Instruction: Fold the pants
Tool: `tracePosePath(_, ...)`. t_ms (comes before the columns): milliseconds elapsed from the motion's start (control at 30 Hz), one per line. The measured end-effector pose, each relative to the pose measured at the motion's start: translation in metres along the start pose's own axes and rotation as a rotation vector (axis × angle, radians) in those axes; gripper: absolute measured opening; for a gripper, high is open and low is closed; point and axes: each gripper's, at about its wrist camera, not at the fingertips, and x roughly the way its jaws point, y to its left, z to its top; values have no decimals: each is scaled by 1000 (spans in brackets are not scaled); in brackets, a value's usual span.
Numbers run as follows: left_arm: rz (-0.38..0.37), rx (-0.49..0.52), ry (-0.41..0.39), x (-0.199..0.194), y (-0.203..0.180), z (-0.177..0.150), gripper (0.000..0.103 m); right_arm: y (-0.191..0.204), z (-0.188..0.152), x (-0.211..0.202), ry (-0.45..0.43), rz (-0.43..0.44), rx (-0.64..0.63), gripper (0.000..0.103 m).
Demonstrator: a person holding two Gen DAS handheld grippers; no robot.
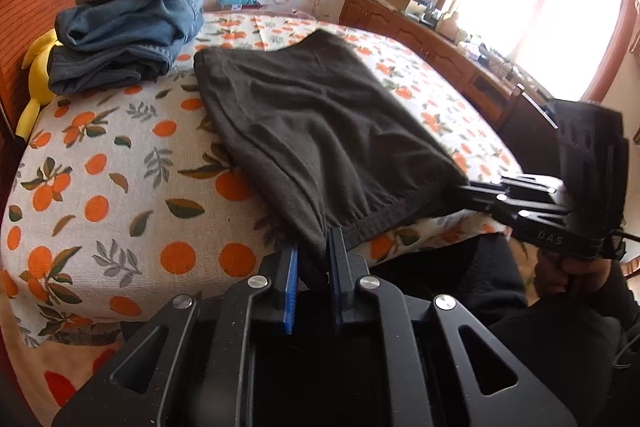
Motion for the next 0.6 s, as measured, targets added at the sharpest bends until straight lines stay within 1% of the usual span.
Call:
tracePosePath(67, -5, 4, -9, -2, 0, 5, 14, -2, 3, -1, -4, 1, 1, 11)
tracePosePath(167, 10, 20, -31, -4, 0, 20, 14, -4, 14, -2, -19, 6, -3, 11)
tracePosePath(333, 16, 42, -59, 6, 9, 57, 14, -13, 51, -3, -70, -1, -30, 11)
tracePosePath(467, 7, 29, -69, 23, 23, 90, 14, -28, 80, 12, -75, -9, -36, 11)
tracePosePath(600, 7, 13, -58, 42, 36, 114, 14, -44, 102, 34, -60, -9, -26, 11)
